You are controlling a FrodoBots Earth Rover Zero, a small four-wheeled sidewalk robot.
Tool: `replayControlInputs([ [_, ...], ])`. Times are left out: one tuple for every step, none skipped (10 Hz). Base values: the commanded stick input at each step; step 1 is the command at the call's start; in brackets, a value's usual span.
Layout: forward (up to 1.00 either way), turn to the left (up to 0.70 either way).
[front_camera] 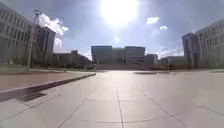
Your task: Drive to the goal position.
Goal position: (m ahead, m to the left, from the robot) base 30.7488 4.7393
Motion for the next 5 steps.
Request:
replayControlInputs([
  [1.00, 0.00],
  [1.00, 0.00],
  [1.00, 0.00],
  [1.00, 0.00],
  [1.00, 0.01],
])
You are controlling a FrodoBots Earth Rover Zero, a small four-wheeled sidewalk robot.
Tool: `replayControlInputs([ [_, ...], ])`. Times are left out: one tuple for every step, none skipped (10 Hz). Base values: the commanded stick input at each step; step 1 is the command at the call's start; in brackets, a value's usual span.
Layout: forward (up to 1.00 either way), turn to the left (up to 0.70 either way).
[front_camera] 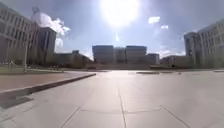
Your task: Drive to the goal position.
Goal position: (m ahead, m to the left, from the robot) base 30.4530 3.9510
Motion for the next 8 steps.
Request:
replayControlInputs([
  [1.00, 0.01],
  [1.00, 0.01],
  [1.00, 0.01],
  [1.00, 0.01],
  [1.00, 0.01],
  [1.00, 0.01],
  [1.00, 0.01],
  [1.00, 0.01],
])
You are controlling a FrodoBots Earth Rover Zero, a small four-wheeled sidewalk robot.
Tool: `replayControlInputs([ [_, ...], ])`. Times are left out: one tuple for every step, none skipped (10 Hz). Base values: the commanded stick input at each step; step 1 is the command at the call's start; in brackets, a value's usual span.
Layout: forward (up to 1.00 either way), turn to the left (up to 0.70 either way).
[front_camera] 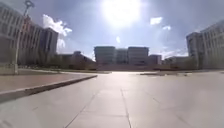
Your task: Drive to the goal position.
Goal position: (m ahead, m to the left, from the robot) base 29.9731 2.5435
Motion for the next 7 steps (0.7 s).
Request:
replayControlInputs([
  [1.00, 0.01],
  [1.00, 0.01],
  [1.00, -0.25],
  [1.00, -0.39],
  [1.00, -0.39],
  [1.00, -0.26],
  [1.00, 0.01],
])
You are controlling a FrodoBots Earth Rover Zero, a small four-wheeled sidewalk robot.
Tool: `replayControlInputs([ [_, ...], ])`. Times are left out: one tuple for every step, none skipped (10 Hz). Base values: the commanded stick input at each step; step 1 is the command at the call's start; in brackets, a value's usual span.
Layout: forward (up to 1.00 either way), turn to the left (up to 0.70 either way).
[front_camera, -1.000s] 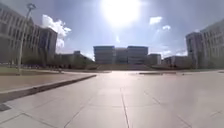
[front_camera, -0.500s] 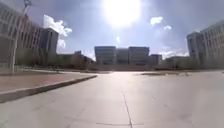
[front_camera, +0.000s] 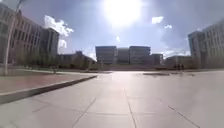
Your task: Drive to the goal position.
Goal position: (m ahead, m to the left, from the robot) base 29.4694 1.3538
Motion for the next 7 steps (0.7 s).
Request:
replayControlInputs([
  [1.00, 0.01],
  [1.00, 0.01],
  [1.00, 0.01],
  [1.00, 0.01],
  [1.00, 0.01],
  [1.00, 0.01],
  [1.00, 0.01],
])
